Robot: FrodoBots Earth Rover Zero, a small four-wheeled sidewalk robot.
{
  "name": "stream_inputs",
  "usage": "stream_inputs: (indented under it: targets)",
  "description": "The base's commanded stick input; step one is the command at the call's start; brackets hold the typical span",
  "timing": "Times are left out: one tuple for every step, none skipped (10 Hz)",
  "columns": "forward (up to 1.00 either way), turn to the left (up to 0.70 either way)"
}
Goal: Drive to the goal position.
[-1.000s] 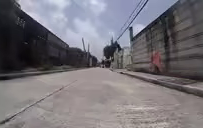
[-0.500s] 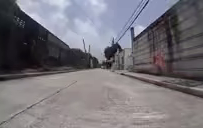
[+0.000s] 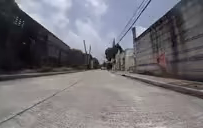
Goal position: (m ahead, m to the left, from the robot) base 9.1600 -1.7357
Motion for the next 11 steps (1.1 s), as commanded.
stream_inputs:
  targets:
    - [0.50,0.01]
    - [0.50,0.01]
    - [0.50,0.01]
    - [0.50,0.01]
    - [0.50,0.01]
    - [0.50,0.01]
    - [0.50,0.01]
    - [0.50,0.01]
    - [0.50,0.01]
    - [0.50,0.01]
    - [0.50,0.01]
